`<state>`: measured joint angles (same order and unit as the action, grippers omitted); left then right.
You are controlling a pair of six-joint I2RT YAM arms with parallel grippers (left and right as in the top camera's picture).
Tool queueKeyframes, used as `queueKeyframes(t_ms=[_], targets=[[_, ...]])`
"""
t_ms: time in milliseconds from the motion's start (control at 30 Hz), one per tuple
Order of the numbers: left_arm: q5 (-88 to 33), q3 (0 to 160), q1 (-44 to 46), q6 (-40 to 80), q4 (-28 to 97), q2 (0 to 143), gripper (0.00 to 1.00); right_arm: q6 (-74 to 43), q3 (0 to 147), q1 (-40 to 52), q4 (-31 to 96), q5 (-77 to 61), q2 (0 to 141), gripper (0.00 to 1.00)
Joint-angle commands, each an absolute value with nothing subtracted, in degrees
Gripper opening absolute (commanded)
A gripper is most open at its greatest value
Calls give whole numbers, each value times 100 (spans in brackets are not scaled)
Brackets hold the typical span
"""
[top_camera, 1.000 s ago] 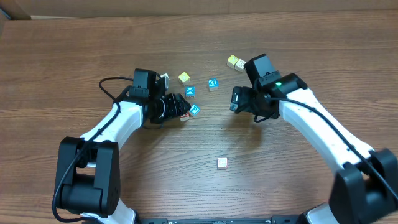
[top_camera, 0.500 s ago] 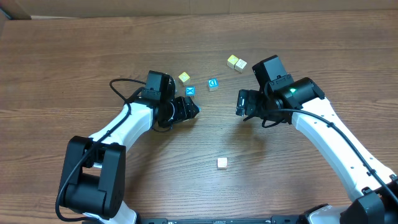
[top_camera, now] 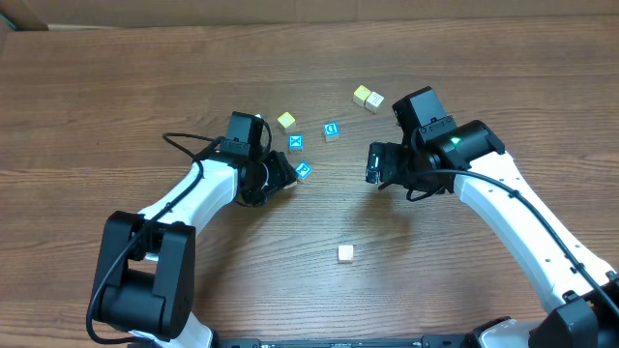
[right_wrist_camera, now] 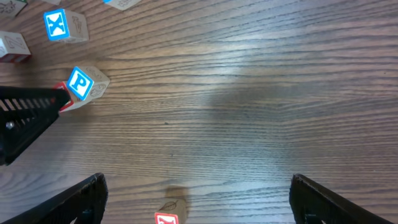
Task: Flip 3 blocks
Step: 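Grasp the red M block with the left gripper and lift it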
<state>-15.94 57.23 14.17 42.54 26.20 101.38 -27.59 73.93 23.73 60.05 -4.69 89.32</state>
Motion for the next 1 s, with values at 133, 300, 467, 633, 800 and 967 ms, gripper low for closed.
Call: queueKeyframes(t_ms=[133, 300, 467, 633, 800, 967], targets=[[-1470, 5684, 1468, 4390, 2451, 10481, 70, -2711, 7553, 2381, 5996, -615, 8796, 94], [-1942, 5684, 1503, 4241, 2257, 11030, 61, -2711, 7553, 2381, 6034, -615, 8796, 94], [-1922, 5684, 1503, 4237, 2506, 11205, 37, -2668, 7553, 2381, 6038, -613, 8796, 94], [-1885, 5684, 1446, 4222, 2668, 11142, 41, -2652, 7553, 2381, 6042, -613, 8796, 94], [-1793, 5684, 1269, 4246, 3055, 11139, 43, -2648, 7553, 2381, 6062, -613, 8796, 94], [-1476, 5684, 1083, 4217, 3535, 11139, 43, -2650, 7553, 2381, 6058, -613, 8796, 94]])
